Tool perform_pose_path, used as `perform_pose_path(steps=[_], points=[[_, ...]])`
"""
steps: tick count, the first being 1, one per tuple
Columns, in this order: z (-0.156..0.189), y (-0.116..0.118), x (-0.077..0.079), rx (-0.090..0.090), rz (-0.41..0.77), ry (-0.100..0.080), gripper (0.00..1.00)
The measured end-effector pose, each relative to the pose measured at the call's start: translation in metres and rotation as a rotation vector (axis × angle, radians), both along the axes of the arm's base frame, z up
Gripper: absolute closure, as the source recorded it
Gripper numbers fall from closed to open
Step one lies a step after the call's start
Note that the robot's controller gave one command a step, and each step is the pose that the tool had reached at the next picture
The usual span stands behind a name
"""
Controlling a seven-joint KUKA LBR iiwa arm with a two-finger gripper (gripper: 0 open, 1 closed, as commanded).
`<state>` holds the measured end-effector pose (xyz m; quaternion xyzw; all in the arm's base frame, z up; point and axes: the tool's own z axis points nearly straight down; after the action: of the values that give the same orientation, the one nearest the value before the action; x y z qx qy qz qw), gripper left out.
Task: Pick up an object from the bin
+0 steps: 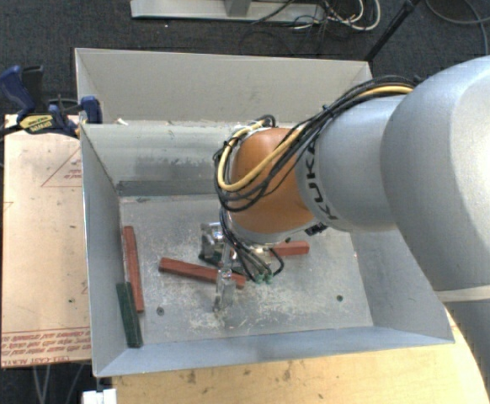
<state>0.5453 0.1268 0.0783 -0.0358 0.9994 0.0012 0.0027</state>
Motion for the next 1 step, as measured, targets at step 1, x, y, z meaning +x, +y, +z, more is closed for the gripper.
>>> perform_pose_path(steps=[1], points=[[-0.0151, 0.0034, 0.0137, -0.001, -0.009, -0.002, 0.00]])
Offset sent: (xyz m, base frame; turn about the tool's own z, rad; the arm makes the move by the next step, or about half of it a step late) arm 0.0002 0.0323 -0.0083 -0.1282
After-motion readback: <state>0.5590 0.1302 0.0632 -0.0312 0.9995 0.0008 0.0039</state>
